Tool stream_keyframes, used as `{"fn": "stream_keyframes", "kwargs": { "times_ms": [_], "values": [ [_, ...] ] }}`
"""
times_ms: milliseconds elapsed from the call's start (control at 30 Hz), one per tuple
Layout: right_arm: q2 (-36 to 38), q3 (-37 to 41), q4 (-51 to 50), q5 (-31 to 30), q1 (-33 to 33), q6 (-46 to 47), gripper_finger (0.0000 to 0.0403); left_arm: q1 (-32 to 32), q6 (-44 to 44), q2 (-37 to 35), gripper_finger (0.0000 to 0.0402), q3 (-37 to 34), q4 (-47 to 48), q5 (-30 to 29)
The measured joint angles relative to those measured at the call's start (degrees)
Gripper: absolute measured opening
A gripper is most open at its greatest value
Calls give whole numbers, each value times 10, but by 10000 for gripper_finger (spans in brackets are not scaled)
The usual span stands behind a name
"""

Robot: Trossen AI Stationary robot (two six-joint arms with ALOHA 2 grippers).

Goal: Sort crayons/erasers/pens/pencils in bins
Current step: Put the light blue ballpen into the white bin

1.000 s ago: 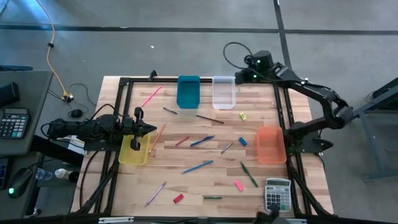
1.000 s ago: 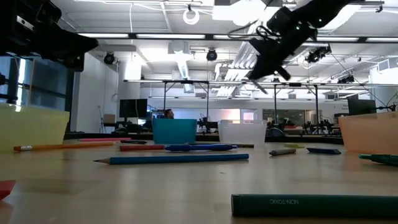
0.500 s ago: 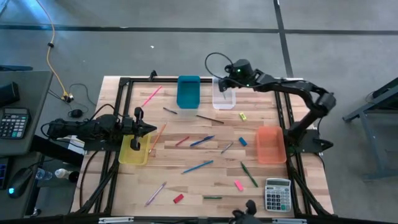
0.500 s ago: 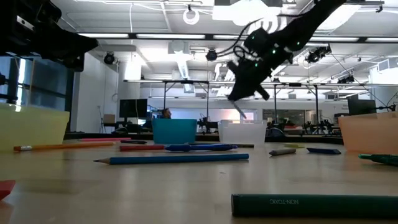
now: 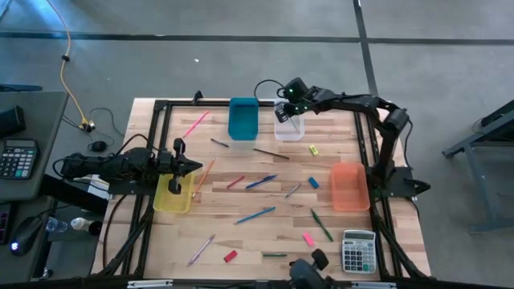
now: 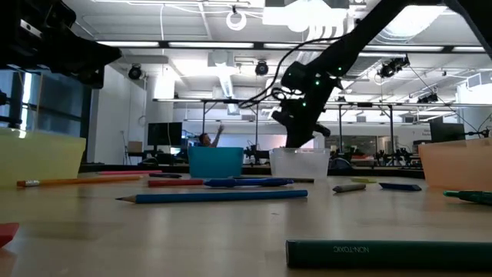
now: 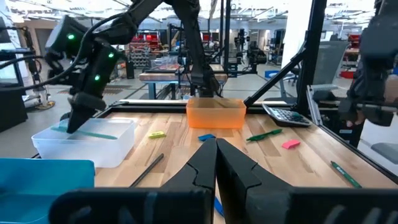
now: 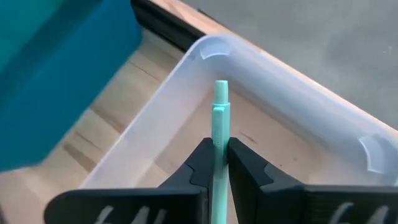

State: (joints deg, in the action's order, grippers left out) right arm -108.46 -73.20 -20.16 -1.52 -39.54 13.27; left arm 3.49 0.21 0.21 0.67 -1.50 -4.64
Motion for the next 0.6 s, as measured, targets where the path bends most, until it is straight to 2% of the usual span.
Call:
{"fn": "stream_keyframes", "kwargs": {
  "times_ms": [200, 433, 600],
  "values": [
    [-54, -53, -55, 0, -4, -13, 19, 0, 0, 0, 0, 0, 0, -2],
    [-79, -89, -84, 0, -1, -29, 19, 0, 0, 0, 0, 0, 0, -3],
    [-76, -90, -91, -1, -2, -45, 46, 0, 0, 0, 0, 0, 0, -3]
  ]
}}
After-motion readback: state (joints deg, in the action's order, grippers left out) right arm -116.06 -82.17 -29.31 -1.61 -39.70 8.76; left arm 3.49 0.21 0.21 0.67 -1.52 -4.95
